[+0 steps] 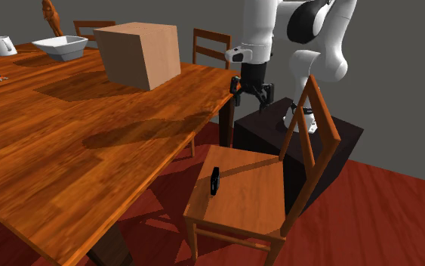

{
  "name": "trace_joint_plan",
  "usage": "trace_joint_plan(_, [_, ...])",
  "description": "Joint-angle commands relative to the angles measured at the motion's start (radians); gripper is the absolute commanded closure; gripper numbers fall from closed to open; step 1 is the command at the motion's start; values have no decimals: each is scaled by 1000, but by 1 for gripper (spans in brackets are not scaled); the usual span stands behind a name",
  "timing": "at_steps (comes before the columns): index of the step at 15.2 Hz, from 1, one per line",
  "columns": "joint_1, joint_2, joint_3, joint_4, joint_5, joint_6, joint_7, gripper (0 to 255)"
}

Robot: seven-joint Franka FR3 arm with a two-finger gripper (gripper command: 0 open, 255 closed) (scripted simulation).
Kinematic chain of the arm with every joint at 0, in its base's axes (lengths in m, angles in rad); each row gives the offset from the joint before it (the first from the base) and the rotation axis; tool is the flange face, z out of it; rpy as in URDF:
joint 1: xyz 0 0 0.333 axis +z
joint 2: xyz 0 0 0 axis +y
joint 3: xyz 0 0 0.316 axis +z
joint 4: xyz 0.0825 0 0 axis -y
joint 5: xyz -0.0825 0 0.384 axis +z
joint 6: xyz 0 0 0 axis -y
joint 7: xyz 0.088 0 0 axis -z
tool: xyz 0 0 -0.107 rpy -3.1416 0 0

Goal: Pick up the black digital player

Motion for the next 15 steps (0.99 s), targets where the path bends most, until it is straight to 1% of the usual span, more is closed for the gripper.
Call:
trace_joint_plan(1, [2, 91, 0, 34, -6, 54, -18, 0])
trace_joint_plan(8, [13, 368, 12, 198, -34, 159, -52, 0])
trace_joint_plan(15, [30, 645, 18, 421, -73, 203, -76, 0])
